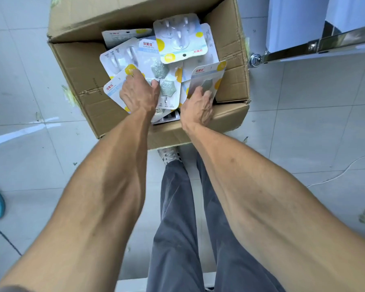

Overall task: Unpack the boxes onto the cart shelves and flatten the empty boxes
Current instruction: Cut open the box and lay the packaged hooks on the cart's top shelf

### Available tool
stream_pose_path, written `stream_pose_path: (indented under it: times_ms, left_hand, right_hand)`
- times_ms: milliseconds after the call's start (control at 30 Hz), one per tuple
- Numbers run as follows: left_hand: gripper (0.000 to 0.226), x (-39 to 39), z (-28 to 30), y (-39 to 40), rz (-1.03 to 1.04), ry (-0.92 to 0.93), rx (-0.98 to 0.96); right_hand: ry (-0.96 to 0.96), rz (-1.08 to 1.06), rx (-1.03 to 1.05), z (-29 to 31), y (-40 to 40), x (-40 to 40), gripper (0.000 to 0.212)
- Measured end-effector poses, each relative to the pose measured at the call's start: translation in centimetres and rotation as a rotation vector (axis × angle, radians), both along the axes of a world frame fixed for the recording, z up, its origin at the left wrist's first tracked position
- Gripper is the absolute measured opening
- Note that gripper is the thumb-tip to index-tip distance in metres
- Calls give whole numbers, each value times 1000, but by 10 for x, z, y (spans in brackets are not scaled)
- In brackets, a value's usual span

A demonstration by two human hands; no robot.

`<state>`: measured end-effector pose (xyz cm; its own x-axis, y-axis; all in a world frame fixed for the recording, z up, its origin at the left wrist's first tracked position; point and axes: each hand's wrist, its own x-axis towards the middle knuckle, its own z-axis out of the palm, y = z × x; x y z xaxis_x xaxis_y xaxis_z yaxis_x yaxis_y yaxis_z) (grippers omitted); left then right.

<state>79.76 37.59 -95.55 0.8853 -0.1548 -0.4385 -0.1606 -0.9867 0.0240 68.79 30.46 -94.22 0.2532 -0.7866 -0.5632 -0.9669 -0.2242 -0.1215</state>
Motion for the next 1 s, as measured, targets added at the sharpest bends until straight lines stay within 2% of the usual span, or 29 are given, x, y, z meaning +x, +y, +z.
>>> stream_pose_path:
  times_ms: [100,267,333,433,533,733,800,1000]
  left_hand:
    - [24,15,-8,-10,-156,-40,-8]
    - [25,0,-6,-16,-105,-76,-100]
    - [33,-12,-4,-19,-133,-53,-127]
    - [35,-20,-6,-25,-154,-6,-94]
    - [28,-21,-11,-33,2,1,-55]
    - [26,-28,-1,-29,127,-1,50]
    - [27,-30,7,-24,146,-7,68]
    - [24,-22,59,-21,73,-20,62]
  right_hand:
    - [-9,-61,24,-8,0,2,37]
    - [-118,-120,-203,-8,-14,-5,34]
    - [-74,-175,-134,-8,-23,-7,39]
    - [46,-207,64,-10,-30,-6,31]
    - [-7,-288,126,-7,-30,0,28]
    - [-68,-503,196,-3,-33,8,23]
    - [-63,-463,153,2,-33,11,20]
    - [-54,-145,-9,55,-38,19,22]
